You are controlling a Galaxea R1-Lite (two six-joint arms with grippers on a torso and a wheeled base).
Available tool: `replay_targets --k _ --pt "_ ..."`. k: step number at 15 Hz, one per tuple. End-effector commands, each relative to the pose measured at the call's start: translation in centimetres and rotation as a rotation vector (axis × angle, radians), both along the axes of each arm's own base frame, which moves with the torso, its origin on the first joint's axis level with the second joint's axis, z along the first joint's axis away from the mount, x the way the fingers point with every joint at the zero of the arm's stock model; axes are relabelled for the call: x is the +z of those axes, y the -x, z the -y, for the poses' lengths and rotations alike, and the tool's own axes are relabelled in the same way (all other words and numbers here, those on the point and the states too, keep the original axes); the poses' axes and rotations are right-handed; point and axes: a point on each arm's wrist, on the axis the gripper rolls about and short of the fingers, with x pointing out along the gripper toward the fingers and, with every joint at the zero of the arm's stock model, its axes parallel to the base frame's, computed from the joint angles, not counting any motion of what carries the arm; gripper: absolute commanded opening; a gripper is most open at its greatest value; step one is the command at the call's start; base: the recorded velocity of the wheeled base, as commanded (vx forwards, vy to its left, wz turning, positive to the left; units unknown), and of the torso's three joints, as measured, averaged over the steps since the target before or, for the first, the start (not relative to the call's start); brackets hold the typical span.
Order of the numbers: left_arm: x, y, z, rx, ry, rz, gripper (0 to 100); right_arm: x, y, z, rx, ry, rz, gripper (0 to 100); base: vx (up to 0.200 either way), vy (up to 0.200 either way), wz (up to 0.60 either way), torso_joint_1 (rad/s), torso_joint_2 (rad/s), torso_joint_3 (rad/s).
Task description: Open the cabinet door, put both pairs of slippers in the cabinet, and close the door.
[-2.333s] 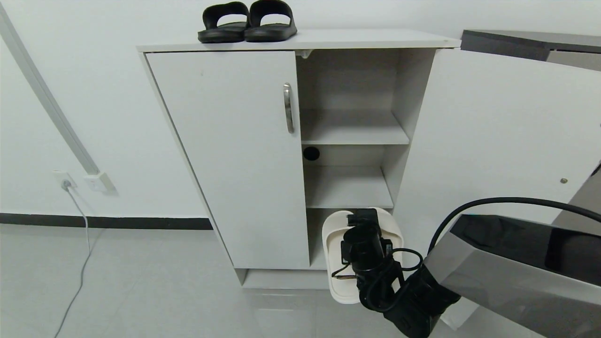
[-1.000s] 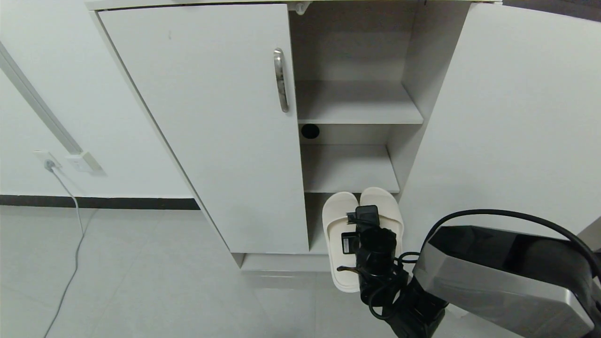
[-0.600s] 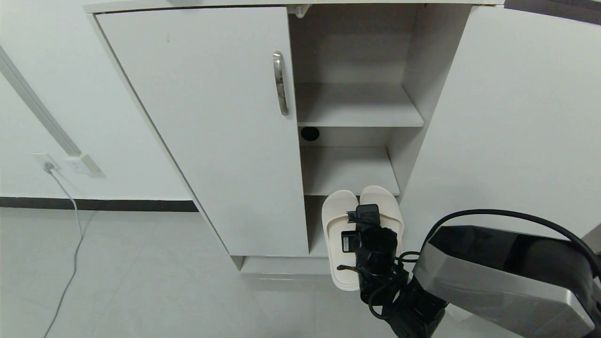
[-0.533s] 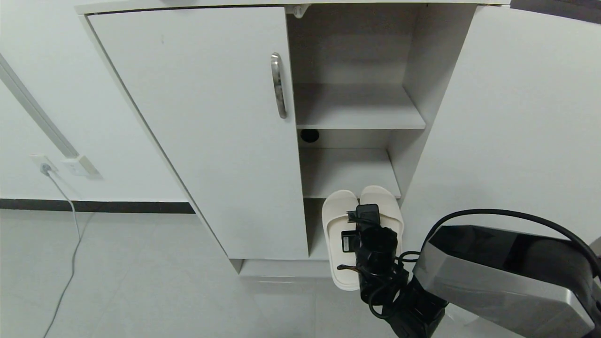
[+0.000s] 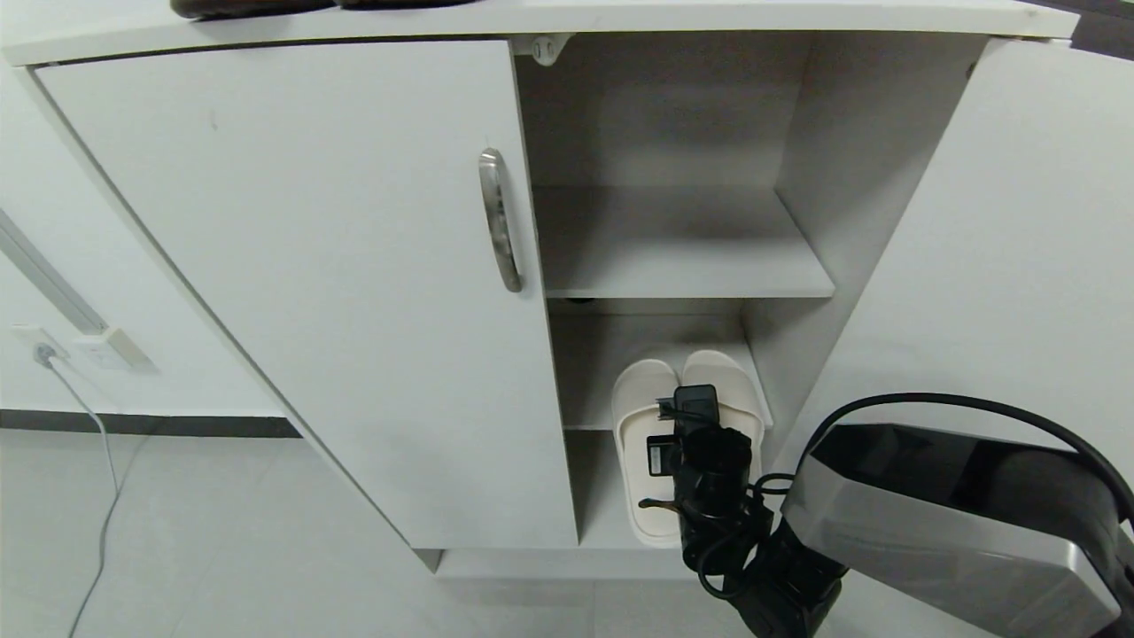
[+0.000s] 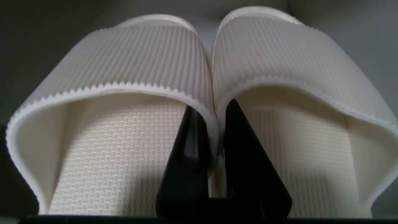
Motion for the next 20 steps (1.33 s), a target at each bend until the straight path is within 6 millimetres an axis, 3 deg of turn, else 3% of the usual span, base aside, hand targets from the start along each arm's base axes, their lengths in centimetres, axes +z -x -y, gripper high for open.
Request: replay_targets --k 1,11,20 --pt "0.0 0.0 0.0 0.001 0.001 -0.002 0 0.1 -0.2 0.2 -0.004 -0.002 0.002 0 0.0 0.0 0.0 0.0 0.0 0.0" --pt "0.0 0.0 0.0 0.001 0.003 0.0 0 2.7 -8.7 -0.3 -0.038 -0.094 -0.043 0 0.0 0.0 0.0 0.0 0.0 0.0" --pt "0.0 0.0 0.0 0.001 0.003 0.0 0 1.8 -11.0 0.6 -0.03 -0.068 -0.041 0 0.0 0.0 0.0 0.0 0.0 0.0"
